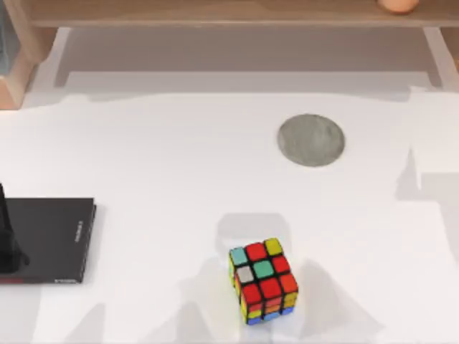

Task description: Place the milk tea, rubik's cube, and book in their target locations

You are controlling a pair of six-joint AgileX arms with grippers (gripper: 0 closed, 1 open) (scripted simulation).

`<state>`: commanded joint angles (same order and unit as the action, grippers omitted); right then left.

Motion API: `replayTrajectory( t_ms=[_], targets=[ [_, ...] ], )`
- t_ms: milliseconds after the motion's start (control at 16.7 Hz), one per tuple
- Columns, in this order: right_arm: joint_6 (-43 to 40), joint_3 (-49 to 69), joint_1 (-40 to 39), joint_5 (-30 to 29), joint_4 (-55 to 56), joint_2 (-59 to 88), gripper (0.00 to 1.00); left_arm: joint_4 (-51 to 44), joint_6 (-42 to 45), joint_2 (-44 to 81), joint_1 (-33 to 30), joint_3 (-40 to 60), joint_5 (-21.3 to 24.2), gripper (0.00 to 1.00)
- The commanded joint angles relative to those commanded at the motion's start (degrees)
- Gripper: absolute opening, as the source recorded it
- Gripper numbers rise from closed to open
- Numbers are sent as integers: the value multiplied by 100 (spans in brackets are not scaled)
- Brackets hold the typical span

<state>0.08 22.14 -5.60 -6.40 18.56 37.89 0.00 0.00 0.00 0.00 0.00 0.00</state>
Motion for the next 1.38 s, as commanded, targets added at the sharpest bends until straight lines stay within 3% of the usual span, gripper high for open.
replayTrajectory(
  t_ms=[420,720,1380],
  targets=[
    [8,2092,-529,-605,1754,4080,100,0,0,0,0,0,0,100],
    [12,3158,-798,-913,2648,6131,100,0,0,0,0,0,0,100],
    [12,3688,-789,-917,2852,6854,100,0,0,0,0,0,0,100]
  ],
)
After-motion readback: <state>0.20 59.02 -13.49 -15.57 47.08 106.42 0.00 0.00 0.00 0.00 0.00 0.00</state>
